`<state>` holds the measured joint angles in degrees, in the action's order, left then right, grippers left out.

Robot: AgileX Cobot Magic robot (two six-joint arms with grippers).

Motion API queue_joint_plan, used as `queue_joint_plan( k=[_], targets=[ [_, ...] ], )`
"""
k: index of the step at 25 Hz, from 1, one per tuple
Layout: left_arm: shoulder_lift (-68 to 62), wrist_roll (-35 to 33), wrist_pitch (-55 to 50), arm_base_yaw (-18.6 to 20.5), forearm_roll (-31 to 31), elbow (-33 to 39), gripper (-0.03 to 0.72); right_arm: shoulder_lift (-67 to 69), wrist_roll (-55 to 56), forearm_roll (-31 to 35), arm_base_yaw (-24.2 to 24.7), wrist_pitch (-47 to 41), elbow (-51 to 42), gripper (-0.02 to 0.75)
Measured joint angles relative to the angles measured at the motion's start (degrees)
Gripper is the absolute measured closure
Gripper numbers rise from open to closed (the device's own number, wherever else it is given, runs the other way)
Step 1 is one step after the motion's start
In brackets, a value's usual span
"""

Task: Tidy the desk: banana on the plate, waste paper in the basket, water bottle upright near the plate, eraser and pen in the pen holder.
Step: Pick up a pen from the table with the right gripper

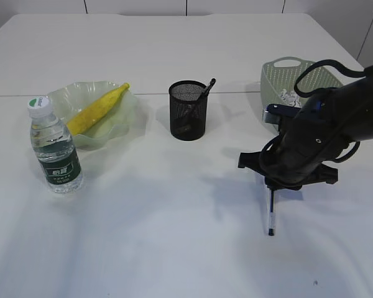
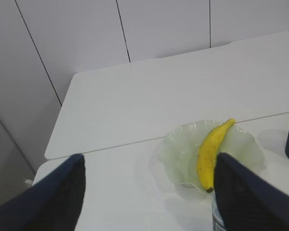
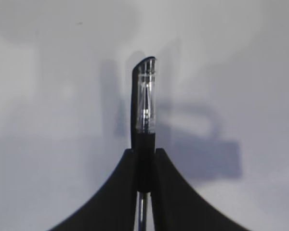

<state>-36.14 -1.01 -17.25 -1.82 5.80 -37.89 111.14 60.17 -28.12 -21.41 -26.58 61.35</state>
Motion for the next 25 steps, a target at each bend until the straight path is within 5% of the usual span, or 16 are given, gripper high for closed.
queue_joint_plan(
  k=[16, 25],
  targets=[
    [0.0, 0.0, 0.0, 0.0, 0.0, 0.0, 0.097, -2.7, -0.2, -14.2, 0.0, 7.7, 0.6, 0.691],
    [0.0, 0.0, 0.0, 0.0, 0.0, 0.0, 0.097, -2.7, -0.3, -20.3, 0.0, 8.0, 8.2, 0.692]
  ],
)
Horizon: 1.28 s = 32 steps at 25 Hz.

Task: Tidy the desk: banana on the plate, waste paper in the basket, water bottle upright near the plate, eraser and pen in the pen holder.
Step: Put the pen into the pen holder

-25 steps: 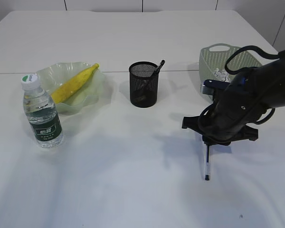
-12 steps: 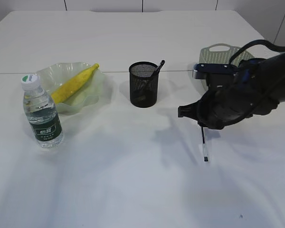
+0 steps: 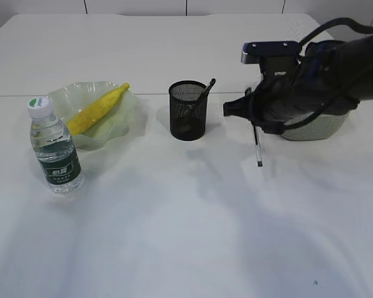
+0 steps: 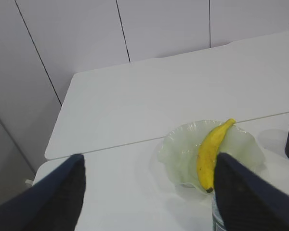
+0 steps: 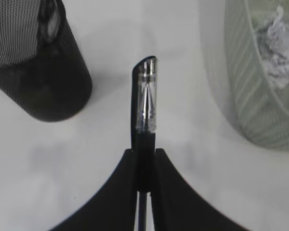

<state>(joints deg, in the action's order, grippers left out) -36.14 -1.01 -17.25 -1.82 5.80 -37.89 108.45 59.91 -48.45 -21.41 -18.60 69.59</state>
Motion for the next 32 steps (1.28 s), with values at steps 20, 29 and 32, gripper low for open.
queue_joint_plan(
  k=[20, 29, 32],
  targets=[
    [0.0, 0.0, -0.3, 0.0, 0.0, 0.0, 0.097, 0.0, 0.3, -21.4, 0.0, 9.4, 7.4, 0.694],
    [0.0, 0.0, -2.3, 0.0, 0.0, 0.0, 0.097, 0.4, 0.3, -24.3, 0.0, 13.0, 11.6, 0.694],
    [0.0, 0.0, -3.2, 0.0, 0.0, 0.0, 0.097, 1.1, 0.4, -24.3, 0.0, 13.1, 14.6, 0.694]
  ],
)
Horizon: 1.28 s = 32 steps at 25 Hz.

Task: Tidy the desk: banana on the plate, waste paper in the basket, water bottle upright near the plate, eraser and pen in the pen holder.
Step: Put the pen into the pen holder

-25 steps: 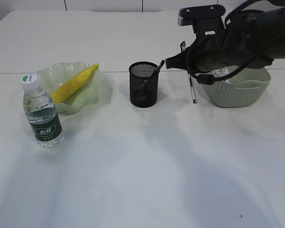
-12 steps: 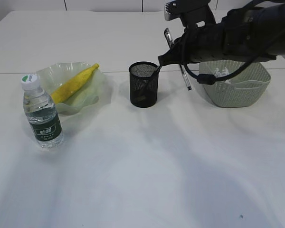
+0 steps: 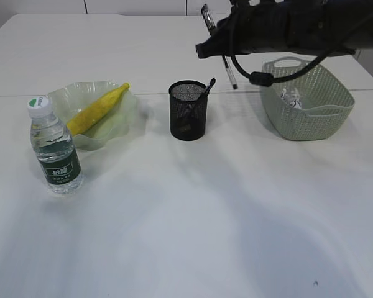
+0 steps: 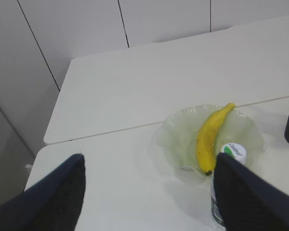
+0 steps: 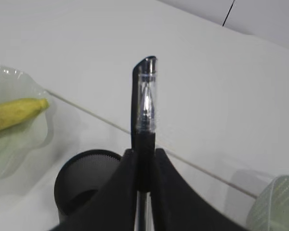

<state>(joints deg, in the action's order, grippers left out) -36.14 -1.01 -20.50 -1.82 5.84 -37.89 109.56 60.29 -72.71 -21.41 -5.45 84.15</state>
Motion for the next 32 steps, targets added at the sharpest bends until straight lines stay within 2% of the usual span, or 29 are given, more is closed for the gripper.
queue_joint_plan(
  k=[10, 16, 18, 23, 25, 32],
  targets=[
    [0.0, 0.0, -0.5, 0.0, 2.2, 0.0, 0.097, 2.9, -0.8, -0.6, 1.4, 12.0, 2.3, 0.694],
    [0.0, 0.0, -0.7, 0.0, 2.8, 0.0, 0.097, 3.5, -7.5, 0.3, 2.2, 16.8, 2.4, 0.695],
    [0.0, 0.0, -0.7, 0.0, 3.1, 0.0, 0.097, 3.5, -10.5, 3.6, 2.6, 19.3, 2.4, 0.695],
    [0.0, 0.0, -0.7, 0.0, 4.1, 0.0, 0.097, 4.5, -21.6, 19.3, 3.9, 26.6, 2.6, 0.695],
    [0.0, 0.0, -1.1, 0.0, 4.2, 0.0, 0.097, 5.1, -25.0, 23.4, 4.0, 29.0, 2.8, 0.695],
    [0.0, 0.0, -1.4, 0.0, 4.9, 0.0, 0.097, 7.0, -30.6, 26.7, 4.2, 35.0, 2.9, 0.695]
  ],
)
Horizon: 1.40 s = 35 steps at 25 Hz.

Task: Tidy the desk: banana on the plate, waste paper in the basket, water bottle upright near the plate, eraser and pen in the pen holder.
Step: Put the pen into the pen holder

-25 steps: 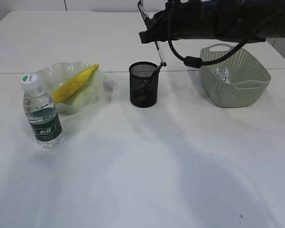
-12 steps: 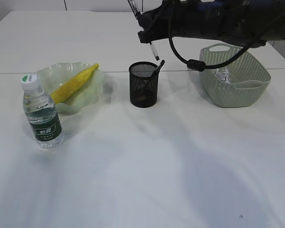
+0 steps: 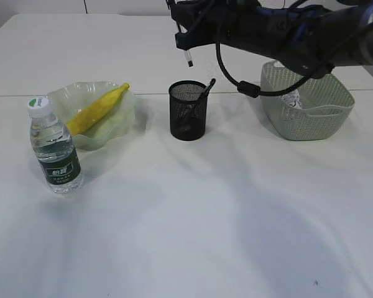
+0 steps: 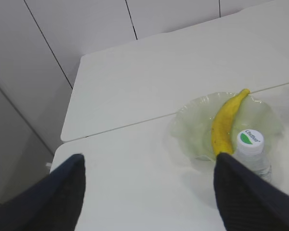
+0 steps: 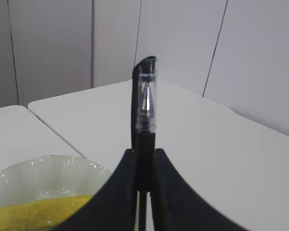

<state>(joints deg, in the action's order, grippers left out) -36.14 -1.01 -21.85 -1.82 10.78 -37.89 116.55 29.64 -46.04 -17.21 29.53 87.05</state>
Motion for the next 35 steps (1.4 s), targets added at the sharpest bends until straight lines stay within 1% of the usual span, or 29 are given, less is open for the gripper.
queue_joint_plan(
  k=[6, 13, 18, 23, 26, 31, 35],
  targets=[
    [0.0, 0.0, -0.3, 0.0, 1.3, 0.0, 0.097, 1.8, -6.3, 2.7, 0.4, 3.2, 0.0, 0.695],
    [0.0, 0.0, -1.6, 0.0, 2.2, 0.0, 0.097, 4.2, -6.9, 7.5, 1.7, 7.9, 0.0, 0.695],
    [0.0, 0.0, -1.7, 0.0, 2.3, 0.0, 0.097, 6.4, -7.4, 9.5, 1.7, 9.4, 0.0, 0.696],
    [0.0, 0.0, -1.7, 0.0, 2.3, 0.0, 0.097, 8.6, -8.2, 12.5, 1.7, 13.1, 0.0, 0.696],
    [0.0, 0.0, -1.7, 0.0, 2.3, 0.0, 0.097, 9.8, -9.1, 14.6, 1.7, 13.9, 0.0, 0.696],
    [0.0, 0.0, -1.7, 0.0, 2.3, 0.0, 0.097, 10.6, -11.1, 15.5, 1.7, 14.3, 0.0, 0.696],
    [0.0, 0.0, -1.7, 0.0, 2.3, 0.0, 0.097, 10.7, -14.2, 18.0, 1.7, 14.9, 0.0, 0.696]
  ],
)
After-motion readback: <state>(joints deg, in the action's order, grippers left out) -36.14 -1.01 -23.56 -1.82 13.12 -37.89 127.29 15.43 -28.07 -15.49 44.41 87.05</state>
